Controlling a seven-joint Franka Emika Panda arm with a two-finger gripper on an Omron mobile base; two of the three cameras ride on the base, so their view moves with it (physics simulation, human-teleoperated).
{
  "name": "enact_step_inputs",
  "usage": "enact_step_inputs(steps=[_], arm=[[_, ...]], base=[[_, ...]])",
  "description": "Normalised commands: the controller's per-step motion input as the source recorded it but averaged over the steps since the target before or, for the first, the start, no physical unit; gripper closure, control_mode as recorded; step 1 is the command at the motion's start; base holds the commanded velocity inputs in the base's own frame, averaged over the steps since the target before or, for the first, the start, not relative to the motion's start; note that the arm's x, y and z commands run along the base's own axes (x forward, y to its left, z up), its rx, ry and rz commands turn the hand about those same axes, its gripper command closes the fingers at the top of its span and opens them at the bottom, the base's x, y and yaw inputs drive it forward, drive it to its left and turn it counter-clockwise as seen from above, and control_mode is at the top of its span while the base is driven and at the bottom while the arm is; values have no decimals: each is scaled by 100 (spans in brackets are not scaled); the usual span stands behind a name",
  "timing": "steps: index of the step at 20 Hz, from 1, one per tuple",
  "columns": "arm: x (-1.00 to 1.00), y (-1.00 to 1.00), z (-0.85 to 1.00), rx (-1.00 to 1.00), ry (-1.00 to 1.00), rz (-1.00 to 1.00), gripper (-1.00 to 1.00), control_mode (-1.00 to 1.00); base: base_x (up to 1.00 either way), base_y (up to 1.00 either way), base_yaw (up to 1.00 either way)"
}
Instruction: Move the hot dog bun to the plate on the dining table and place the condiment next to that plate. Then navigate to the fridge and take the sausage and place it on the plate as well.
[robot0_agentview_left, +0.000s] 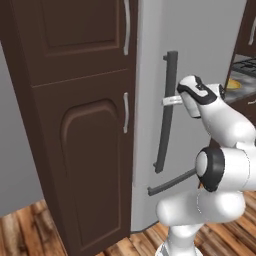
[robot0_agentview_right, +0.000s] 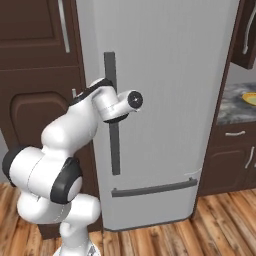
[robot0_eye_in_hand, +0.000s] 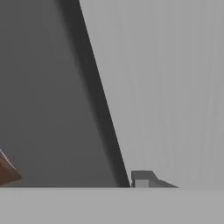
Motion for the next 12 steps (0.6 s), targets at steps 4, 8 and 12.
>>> enact_step_inputs(steps=[4,8,12], arm=[[-21,-100,0,0,0,1,100,-100],[-13,-100,0,0,0,0,100,-100],[-20,-100,0,0,0,0,100,-100]], base=[[0,0,0],[0,0,0],[0,0,0]])
